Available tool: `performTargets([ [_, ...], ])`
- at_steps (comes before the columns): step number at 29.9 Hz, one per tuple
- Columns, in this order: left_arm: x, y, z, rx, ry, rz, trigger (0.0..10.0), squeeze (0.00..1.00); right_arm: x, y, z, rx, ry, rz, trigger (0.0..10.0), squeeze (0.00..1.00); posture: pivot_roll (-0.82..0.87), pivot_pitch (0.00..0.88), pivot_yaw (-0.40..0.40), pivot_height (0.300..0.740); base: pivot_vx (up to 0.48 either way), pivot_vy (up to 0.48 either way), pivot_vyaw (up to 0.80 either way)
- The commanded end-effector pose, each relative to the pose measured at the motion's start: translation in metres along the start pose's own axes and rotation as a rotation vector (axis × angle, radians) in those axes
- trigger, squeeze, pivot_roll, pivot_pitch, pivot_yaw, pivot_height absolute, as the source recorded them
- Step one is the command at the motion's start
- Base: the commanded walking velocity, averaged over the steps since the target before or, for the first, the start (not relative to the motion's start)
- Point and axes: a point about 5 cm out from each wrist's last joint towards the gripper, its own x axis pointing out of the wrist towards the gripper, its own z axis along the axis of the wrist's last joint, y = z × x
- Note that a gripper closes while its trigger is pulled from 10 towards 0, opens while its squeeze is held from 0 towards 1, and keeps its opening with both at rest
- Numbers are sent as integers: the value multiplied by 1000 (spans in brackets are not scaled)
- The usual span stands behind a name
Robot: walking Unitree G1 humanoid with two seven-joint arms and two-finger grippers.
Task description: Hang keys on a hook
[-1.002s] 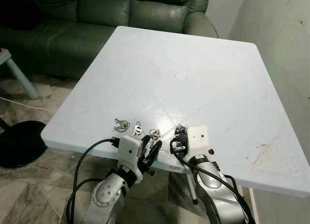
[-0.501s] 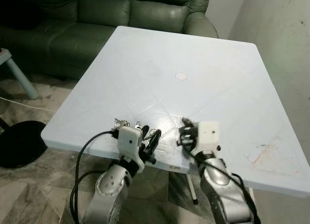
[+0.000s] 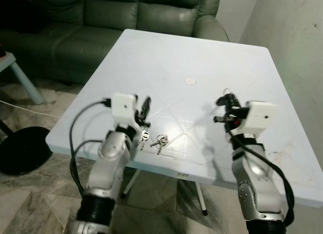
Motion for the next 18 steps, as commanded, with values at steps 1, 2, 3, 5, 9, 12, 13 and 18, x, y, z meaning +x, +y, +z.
performTargets([
  [1, 1, 2, 0, -6, -7, -2, 10000, 0, -2, -1, 1, 18, -13, -1, 10000, 0, 104, 24, -48, 740, 0, 0, 0],
  [2, -2, 6, 1, -7, -18, -5, 10000, 0, -4, 1, 0, 18, -18, 7, 10000, 0, 104, 24, -48, 740, 0, 0, 0],
  [3, -3, 7, 1, -9, -21, -10, 10000, 0, -6, 2, 0, 15, -20, 16, 10000, 0, 104, 24, -48, 740, 0, 0, 0],
  [5, -7, 9, -3, -5, -6, -19, 10000, 0, -9, 4, -2, 19, -22, 30, 10000, 0, 98, 25, -40, 740, 0, 0, 0],
  [9, -21, 12, -7, -16, -15, -29, 10000, 0, -19, 5, -8, 33, -11, 42, 10000, 0, 94, 26, -32, 740, 0, 0, 0],
  [12, -28, 16, -10, -57, -4, -19, 10000, 0, -22, 3, -9, 22, -11, 39, 10000, 0, 95, 27, -33, 740, 0, 0, 0],
  [13, -29, 18, -10, -72, 4, -9, 10000, 0, -23, 2, -9, 9, -11, 39, 10000, 0, 95, 27, -33, 740, 0, 0, 0],
  [18, -26, 25, -8, -94, -5, 26, 10000, 0, -18, -3, -17, -50, 43, 3, 10000, 0, 98, 25, -36, 740, 0, 0, 0],
])
